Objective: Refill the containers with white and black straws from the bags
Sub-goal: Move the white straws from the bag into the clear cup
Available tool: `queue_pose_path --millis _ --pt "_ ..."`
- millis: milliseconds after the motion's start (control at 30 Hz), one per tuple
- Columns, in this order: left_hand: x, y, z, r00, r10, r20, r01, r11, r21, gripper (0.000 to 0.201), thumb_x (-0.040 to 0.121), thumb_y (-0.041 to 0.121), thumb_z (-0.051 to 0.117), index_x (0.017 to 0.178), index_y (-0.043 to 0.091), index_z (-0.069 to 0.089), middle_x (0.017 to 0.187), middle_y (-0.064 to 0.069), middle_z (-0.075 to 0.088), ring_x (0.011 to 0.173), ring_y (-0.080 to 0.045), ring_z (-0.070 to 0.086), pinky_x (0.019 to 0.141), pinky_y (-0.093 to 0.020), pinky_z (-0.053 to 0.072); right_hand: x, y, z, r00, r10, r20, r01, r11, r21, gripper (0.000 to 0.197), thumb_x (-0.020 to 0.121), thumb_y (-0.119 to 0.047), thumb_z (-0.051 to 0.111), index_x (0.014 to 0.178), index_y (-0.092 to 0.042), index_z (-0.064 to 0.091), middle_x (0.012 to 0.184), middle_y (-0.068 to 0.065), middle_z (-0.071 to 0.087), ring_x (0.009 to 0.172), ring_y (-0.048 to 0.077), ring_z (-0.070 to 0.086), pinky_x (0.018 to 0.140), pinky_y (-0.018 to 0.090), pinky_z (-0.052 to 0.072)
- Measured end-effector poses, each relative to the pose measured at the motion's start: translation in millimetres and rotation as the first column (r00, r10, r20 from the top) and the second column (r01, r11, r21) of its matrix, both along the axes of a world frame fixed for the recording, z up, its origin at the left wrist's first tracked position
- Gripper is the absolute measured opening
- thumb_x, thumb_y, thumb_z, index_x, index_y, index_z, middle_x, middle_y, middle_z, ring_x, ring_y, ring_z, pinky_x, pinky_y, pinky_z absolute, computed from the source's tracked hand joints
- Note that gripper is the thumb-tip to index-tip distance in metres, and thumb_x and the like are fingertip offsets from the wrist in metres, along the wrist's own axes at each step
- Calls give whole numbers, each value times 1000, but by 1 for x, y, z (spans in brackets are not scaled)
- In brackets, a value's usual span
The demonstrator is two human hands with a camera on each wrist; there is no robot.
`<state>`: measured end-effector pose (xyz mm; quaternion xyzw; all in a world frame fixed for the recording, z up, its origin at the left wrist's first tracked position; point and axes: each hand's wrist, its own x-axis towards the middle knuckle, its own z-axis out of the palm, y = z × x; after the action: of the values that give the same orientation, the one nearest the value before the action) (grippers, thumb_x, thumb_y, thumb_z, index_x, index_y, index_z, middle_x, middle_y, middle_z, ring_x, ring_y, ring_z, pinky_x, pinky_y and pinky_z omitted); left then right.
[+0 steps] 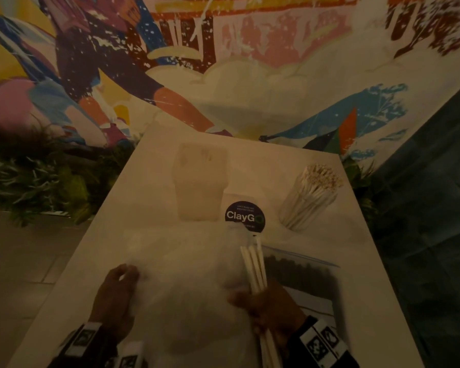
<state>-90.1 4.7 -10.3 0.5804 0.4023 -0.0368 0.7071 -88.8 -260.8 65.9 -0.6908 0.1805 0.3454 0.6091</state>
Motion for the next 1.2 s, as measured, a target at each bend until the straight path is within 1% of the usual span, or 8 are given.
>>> queue_pose_path --millis 133,233,367,533,667,800,900,1200 --pt "-3 1 -1 1000 4 16 -6 996 89 9 98 20 49 101 15 56 76 -10 59 50 -16 52 38 -20 41 13 -11 12 950 -75 302 111 988 -105 6 78 -8 75 78 -7 69 53 0 61 40 9 52 40 19 43" --pt "-7 12 -8 997 -75 -35 82 958 275 14 96 14 52 109 15 49 63 -14 54 30 -17 38 34 -16 32 15 -38 14 895 90 436 60 946 -319 20 69 -4 81 61 -18 69 57 -3 67 52 2 61 51 16 49" --pt "-16 22 -11 926 -309 -216 373 837 401 36 91 12 61 121 15 42 89 -20 63 59 -29 56 55 -36 49 -3 -48 0 903 398 160 -266 813 -517 14 73 -27 80 74 -30 66 76 -6 67 73 6 64 66 23 53" --pt "-2 38 31 780 -402 -479 625 511 590 61 78 29 75 130 17 46 132 -19 48 110 -38 54 94 -49 46 1 -84 18 921 46 387 107 924 -366 37 70 -40 80 78 -5 73 64 8 67 53 11 58 50 20 43" --pt "24 -4 93 826 -546 -141 339 281 898 41 77 20 76 115 15 61 121 -12 60 103 -33 60 83 -45 50 32 -108 60 651 -267 711 527 833 -170 49 87 -40 62 59 0 55 48 8 47 46 22 47 53 35 43" --pt "65 -79 136 528 -829 185 156 309 938 29 78 26 74 105 19 64 108 7 63 97 -8 58 84 -20 46 81 -119 117 221 -374 901 572 797 191 40 94 -38 53 56 -26 48 46 -5 47 48 14 49 57 28 51" --pt "100 -141 146 409 -889 205 355 362 862 37 77 27 76 110 22 61 110 9 62 100 -5 56 83 -19 48 119 -123 143 22 -490 871 548 735 400 36 96 -31 51 61 -21 47 48 -3 45 49 19 48 59 31 51" --pt "209 -251 87 399 -917 -28 672 271 689 126 60 47 84 151 13 4 156 -10 17 142 -27 24 115 -43 27 198 -117 128 7 -512 859 469 760 449 37 88 -40 56 66 -10 54 43 -6 49 45 13 50 69 34 53"
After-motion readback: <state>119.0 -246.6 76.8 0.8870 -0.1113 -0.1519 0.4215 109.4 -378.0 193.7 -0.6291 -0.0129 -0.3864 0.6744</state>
